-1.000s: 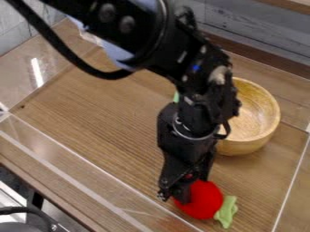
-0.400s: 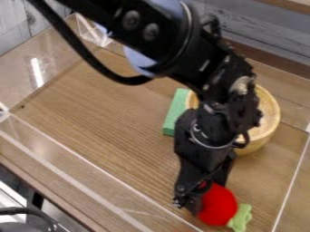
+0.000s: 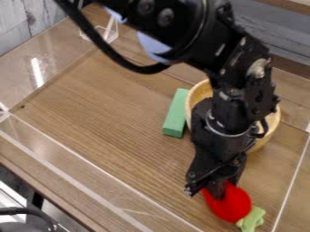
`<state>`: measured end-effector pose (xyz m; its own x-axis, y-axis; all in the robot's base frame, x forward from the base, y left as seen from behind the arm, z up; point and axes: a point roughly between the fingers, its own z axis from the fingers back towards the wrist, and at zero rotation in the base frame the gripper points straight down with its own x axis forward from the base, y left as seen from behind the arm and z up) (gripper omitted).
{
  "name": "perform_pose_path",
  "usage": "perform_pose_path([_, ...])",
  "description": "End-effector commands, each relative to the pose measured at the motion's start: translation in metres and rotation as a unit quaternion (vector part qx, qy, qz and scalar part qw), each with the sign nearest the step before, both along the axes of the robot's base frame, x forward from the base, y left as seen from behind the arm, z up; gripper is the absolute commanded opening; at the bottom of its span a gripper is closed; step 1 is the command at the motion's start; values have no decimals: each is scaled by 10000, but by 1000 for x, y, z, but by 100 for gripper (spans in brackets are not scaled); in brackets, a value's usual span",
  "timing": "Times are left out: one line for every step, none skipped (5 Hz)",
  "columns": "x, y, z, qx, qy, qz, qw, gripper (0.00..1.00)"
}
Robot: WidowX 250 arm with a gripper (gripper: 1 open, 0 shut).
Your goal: Move the red object to the right side of the table
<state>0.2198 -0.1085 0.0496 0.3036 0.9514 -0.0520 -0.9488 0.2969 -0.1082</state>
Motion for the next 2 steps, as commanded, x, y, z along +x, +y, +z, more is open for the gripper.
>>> perform_pose_path([14,-2,12,-130,-228,-297,9992,0])
perform_pose_path([17,-1,21,-207,-322,-581,9976,0])
